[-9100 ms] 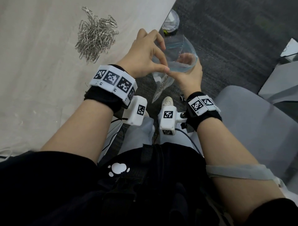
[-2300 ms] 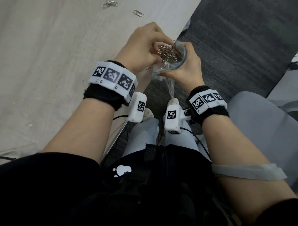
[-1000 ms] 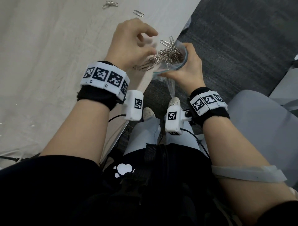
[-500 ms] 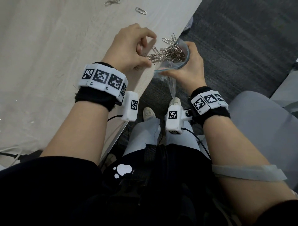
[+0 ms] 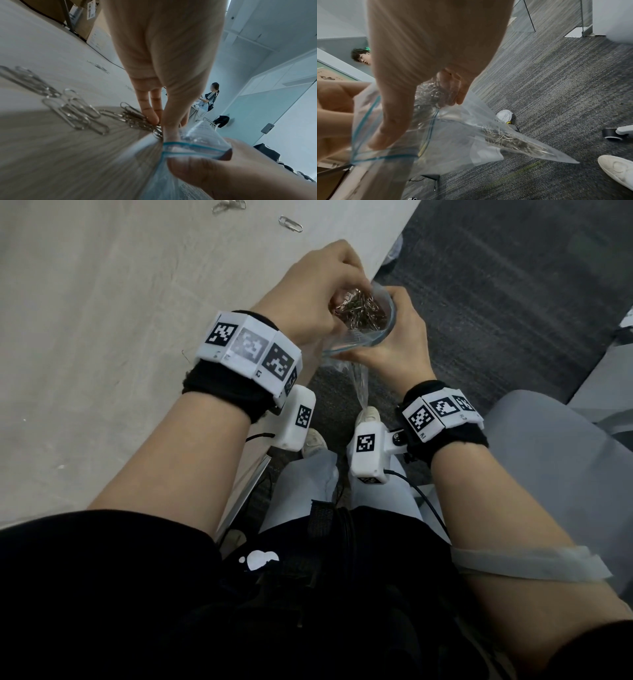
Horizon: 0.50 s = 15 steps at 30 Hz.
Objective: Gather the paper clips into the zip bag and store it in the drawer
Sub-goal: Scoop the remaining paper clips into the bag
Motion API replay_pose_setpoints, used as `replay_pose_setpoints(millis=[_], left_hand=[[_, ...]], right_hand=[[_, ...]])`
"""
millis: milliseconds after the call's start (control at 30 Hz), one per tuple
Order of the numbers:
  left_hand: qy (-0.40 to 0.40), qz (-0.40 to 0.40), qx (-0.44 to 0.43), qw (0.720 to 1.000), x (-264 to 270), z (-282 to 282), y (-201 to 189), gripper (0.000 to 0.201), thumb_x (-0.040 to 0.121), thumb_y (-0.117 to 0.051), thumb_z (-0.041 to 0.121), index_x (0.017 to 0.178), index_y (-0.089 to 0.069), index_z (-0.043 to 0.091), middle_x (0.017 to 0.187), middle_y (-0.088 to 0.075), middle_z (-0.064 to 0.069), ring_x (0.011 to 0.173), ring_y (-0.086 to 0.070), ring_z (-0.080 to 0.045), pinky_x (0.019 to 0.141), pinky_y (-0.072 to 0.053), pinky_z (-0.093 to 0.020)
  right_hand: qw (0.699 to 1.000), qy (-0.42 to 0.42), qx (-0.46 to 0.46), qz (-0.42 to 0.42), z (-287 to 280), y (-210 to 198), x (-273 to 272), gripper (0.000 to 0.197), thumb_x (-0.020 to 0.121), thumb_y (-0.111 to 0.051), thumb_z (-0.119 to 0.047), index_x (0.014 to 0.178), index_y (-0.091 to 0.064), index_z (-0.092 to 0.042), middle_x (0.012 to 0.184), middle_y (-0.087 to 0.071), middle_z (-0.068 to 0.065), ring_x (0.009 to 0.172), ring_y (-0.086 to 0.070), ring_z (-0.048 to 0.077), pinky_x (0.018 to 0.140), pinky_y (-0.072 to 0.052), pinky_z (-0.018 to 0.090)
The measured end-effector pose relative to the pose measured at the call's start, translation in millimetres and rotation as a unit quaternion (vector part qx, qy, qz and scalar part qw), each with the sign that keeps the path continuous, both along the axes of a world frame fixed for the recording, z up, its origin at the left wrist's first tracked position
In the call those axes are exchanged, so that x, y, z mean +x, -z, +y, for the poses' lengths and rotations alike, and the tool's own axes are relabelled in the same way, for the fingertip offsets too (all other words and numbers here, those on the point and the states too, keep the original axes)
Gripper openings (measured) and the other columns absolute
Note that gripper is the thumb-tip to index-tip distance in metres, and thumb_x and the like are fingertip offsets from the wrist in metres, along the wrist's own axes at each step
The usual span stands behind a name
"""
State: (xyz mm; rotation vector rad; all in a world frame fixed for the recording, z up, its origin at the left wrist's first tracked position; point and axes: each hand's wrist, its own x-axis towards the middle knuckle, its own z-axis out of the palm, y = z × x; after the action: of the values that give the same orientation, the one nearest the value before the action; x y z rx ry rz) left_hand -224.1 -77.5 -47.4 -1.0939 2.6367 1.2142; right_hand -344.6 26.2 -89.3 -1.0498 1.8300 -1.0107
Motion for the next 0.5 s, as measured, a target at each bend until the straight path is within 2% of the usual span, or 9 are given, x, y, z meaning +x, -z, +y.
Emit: replay_pose_setpoints(millis=[133,300,367,500], left_hand=[[-0.025,0.011,-0.014,1.0,-4.7,3.9,2.4,0.037,0.073,-0.07,0.001,0.108,-0.068,0.012,0.111,-0.059,-0.009,0.078,-0.054,-0.014,0.076,-0.05,-0.03],[-0.03,0.01,0.002,1.0,-8.4,6.6,-1.8,0.039,0.073,-0.074,0.006,0.111,-0.068,0.014,0.104,-0.067,-0.01,0.085,-0.064,-0.019,0.082,-0.055,-0.034],[-0.05,0.027,0.016,0.998,-6.8,6.7,-3.8,0.039,0.072,-0.076,0.007,0.11,-0.068,0.013,0.101,-0.069,-0.008,0.085,-0.066,-0.016,0.082,-0.055,-0.03],[-0.135,0.089,0.056,0.985,0.1,6.4,-5.1,0.034,0.069,-0.074,-0.002,0.101,-0.071,0.01,0.09,-0.066,0.0,0.079,-0.068,-0.009,0.073,-0.057,-0.02]], right_hand=[[1.0,-0.002,0.0,-0.002,1.1,-0.3,-0.9,0.059,0.06,-0.087,-0.032,0.103,-0.049,-0.019,0.1,-0.061,-0.009,0.094,-0.059,0.0,0.08,-0.046,0.011],[1.0,0.003,0.001,0.001,2.3,0.6,0.1,0.062,0.058,-0.087,-0.035,0.104,-0.05,-0.017,0.101,-0.06,-0.011,0.096,-0.06,0.002,0.082,-0.047,0.015],[1.0,0.006,0.003,-0.001,2.8,0.8,-0.5,0.064,0.056,-0.088,-0.035,0.105,-0.05,-0.018,0.101,-0.06,-0.011,0.097,-0.06,0.002,0.083,-0.048,0.017],[1.0,0.01,0.004,0.003,3.2,0.4,-0.3,0.065,0.054,-0.089,-0.035,0.104,-0.049,-0.021,0.099,-0.061,-0.012,0.095,-0.06,0.001,0.083,-0.05,0.02]])
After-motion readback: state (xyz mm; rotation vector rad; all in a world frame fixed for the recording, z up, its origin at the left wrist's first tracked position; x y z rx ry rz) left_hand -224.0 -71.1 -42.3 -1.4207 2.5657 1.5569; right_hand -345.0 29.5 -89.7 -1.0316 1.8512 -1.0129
